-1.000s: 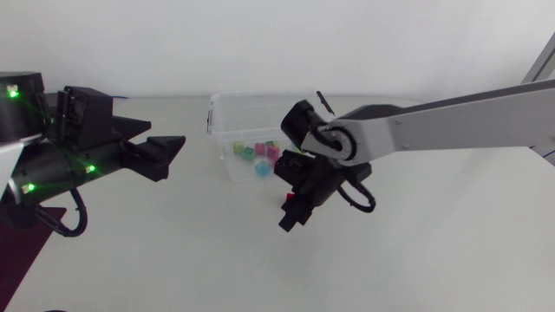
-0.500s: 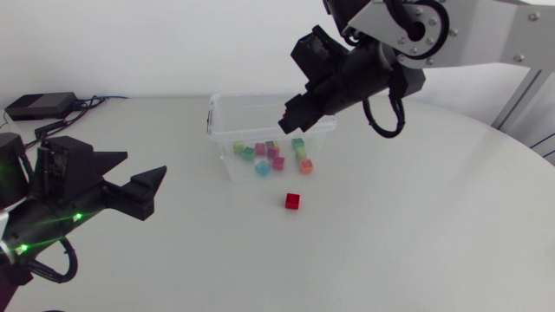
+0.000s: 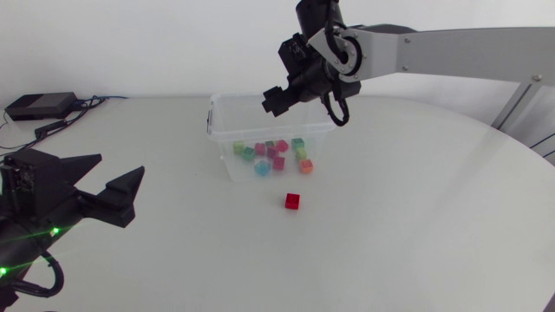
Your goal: Pick up the duplo bricks and place them in the container
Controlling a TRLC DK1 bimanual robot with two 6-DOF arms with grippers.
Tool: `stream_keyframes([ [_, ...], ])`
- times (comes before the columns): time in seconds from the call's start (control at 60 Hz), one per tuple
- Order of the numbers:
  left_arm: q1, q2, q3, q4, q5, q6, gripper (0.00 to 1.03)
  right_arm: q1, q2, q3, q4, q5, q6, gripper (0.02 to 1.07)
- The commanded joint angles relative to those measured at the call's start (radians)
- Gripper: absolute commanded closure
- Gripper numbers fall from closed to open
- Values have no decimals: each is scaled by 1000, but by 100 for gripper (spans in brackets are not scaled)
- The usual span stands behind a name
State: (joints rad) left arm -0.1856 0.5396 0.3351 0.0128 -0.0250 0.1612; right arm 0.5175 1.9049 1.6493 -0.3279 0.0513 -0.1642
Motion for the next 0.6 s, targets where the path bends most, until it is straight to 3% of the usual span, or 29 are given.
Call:
stream_keyframes([
  [0.0, 23, -30, -44, -4, -3, 24, 8, -4, -63, -48, 21, 10, 9, 7],
  [0.083, 46, -63, -65, -4, -3, 26, 8, 4, -148, -138, 36, 48, 9, 7],
  [0.25, 66, -128, -105, -5, -3, 18, 8, 35, -340, -359, 38, 36, -60, 7],
  [0.417, 89, -207, -151, -4, -3, 0, 9, 39, -480, -553, 35, -100, -136, 7],
  [0.583, 121, -290, -194, -5, -3, -3, 9, 39, -491, -674, 56, -182, -178, 7],
])
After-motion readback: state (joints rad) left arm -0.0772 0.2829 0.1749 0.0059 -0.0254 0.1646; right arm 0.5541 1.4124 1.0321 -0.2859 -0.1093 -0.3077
